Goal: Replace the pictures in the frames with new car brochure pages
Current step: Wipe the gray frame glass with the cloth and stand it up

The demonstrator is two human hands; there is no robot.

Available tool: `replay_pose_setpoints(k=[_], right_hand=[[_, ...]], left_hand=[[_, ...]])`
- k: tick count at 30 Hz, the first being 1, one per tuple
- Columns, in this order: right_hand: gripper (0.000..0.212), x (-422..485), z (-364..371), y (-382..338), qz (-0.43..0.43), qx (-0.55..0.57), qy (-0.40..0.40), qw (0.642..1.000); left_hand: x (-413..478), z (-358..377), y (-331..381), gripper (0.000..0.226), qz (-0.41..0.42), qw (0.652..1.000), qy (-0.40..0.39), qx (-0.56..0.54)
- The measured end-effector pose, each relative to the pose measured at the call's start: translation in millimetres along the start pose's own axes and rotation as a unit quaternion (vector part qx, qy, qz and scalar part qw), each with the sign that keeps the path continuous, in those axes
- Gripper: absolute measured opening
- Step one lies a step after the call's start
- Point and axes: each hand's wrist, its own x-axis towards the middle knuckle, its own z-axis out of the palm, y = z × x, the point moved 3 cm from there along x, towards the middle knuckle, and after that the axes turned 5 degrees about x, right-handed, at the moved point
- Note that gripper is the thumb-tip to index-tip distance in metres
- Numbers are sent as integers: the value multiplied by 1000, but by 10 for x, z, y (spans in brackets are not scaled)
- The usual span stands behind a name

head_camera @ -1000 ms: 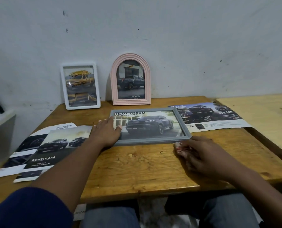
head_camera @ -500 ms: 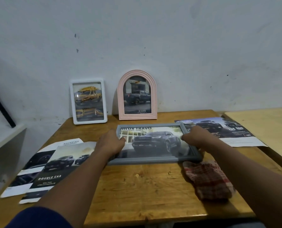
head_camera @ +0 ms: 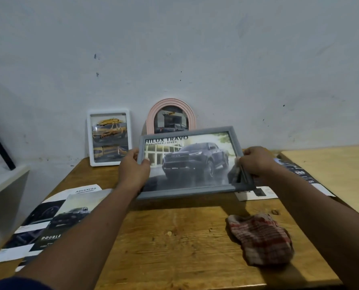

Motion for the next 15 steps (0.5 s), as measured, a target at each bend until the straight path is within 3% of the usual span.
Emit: replay_pose_setpoints(k=[7, 15], right_hand=[[38, 217, -466, 17, -68, 89, 54, 992], [34, 496, -785, 203, -88, 78, 109, 987]], left_hand=[[101, 283, 368, 59, 58, 998, -10, -12], [-8, 889, 751, 78, 125, 989, -78, 20]])
